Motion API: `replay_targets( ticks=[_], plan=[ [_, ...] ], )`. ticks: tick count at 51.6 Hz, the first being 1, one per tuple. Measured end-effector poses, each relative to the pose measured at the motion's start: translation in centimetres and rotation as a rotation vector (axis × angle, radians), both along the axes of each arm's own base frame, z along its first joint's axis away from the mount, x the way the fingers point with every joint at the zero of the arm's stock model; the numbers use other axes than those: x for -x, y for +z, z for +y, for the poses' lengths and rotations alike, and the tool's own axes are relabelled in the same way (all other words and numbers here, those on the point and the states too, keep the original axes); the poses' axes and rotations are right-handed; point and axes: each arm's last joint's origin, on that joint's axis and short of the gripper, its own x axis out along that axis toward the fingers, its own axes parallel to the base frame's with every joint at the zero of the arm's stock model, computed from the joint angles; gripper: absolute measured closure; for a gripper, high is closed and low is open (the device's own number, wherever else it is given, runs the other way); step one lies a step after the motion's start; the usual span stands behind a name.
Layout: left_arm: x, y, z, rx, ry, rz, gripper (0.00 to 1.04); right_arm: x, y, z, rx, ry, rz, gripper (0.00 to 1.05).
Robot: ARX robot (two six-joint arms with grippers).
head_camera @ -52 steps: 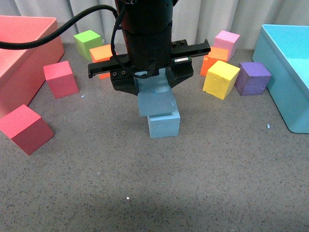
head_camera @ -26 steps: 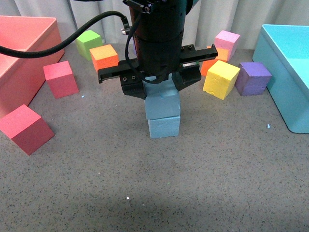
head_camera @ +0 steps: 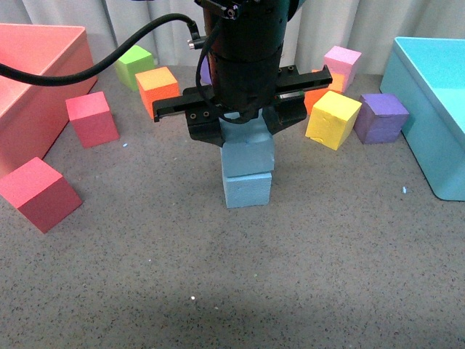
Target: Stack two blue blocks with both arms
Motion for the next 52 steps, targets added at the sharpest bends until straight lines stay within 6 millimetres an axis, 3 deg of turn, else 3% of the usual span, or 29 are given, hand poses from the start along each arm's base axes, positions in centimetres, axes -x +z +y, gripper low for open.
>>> replay_targets(
  ticks=[26, 42, 52],
  plan=[
    [0.1, -0.3, -0.1, -0.014, -0.004, 0.013, 0.57, 0.0, 0.0, 0.0, 0.000, 0.000, 0.000, 0.09],
    [0.1, 0.0, -0.2, -0.002, -0.012, 0.011, 0.05, 0.0, 0.0, 0.0, 0.000, 0.000, 0.000, 0.09],
    [0.3, 2.2, 0.8, 0.030, -0.002, -0.049, 0.07, 0.0, 0.0, 0.0, 0.000, 0.000, 0.000, 0.09]
  ],
)
